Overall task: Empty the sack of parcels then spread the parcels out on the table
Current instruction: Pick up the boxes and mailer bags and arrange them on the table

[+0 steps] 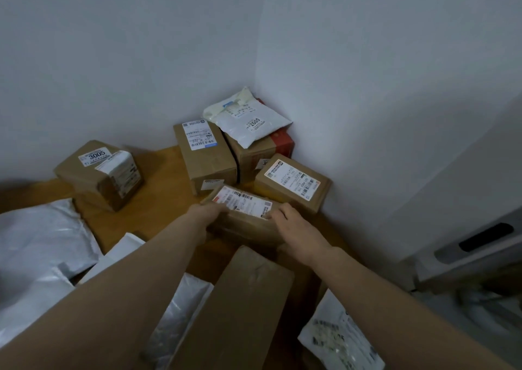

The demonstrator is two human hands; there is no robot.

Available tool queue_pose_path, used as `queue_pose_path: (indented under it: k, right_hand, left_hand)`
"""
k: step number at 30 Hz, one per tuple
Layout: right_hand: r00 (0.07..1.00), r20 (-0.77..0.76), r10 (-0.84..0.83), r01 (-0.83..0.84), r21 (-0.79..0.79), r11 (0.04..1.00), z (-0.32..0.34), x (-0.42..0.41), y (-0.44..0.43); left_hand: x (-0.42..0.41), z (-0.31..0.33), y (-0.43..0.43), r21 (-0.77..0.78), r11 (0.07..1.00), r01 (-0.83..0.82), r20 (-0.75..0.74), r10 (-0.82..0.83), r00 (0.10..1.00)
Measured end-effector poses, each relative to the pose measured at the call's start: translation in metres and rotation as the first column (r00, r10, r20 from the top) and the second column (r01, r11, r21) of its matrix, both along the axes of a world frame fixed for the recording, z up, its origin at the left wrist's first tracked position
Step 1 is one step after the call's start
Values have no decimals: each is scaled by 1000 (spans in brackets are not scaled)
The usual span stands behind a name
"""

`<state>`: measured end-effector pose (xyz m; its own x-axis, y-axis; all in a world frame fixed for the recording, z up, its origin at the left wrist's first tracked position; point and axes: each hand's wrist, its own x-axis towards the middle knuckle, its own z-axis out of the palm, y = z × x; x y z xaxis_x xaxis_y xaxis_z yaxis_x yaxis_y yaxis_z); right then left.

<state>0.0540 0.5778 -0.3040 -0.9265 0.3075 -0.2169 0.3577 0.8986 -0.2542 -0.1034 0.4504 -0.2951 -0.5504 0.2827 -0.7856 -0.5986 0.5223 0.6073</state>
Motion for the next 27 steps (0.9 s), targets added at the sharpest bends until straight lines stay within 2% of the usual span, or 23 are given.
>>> queue_pose_path:
  k: [4, 7, 8, 10, 12, 13, 14, 16, 19, 20, 21, 23, 25, 27]
  right_hand:
    - [999, 32, -14, 17, -96, 995, -6, 4, 4]
    - [976, 20, -215, 212, -279, 937, 2, 1, 6]
    - [958, 73, -278, 284, -383, 879, 10, 0, 5]
    - [889, 304, -343, 457, -527, 717, 26, -2, -1]
    - [756, 559, -341, 633, -490, 600, 38, -5, -8]
    - [685, 643, -343, 699, -447, 559, 41, -6, -12]
    - [631, 690, -354, 748, -422, 512, 41, -7, -15]
    - [580, 715, -390, 803, -422, 420, 41, -7, -23]
    - [591, 682, -431, 805, -469, 362, 44, -7, -29]
    - [599, 675, -430, 800, -483, 357, 46, -6, -30]
    - [609, 669, -426, 793, -496, 355, 48, -5, -31]
    - [632, 650, -422, 775, -540, 329, 54, -3, -31]
    - [672, 586, -453, 736, -598, 318, 58, -1, -27]
    - [719, 486, -497, 682, -632, 369, 61, -1, -25]
  left_hand:
    - [3, -10, 5, 7, 999, 39, -90, -38, 995]
    - [5, -7, 9, -70, 991, 111, -179, -122, 976]
    - [8, -1, 8, -92, 982, 164, -162, -177, 971]
    - [15, 11, 3, -139, 932, 335, -110, -351, 930]
    - [22, 26, -3, -175, 854, 490, -22, -501, 865]
    - [28, 35, -4, -191, 784, 591, 2, -602, 799]
    - [35, 43, -3, -211, 666, 715, 9, -730, 683]
    - [59, 56, 3, -253, 399, 882, 16, -909, 416]
    - [89, 47, 6, -379, 117, 918, -4, -992, 125]
    - [96, 39, 3, -472, 85, 878, -16, -996, 88]
    - [100, 31, -1, -559, 120, 821, -21, -991, 131]
    - [102, 26, -12, -642, 290, 710, -95, -949, 301]
    - [90, 29, -21, -595, 434, 676, -203, -895, 397]
    - [63, 42, -30, -422, 585, 692, -233, -808, 541]
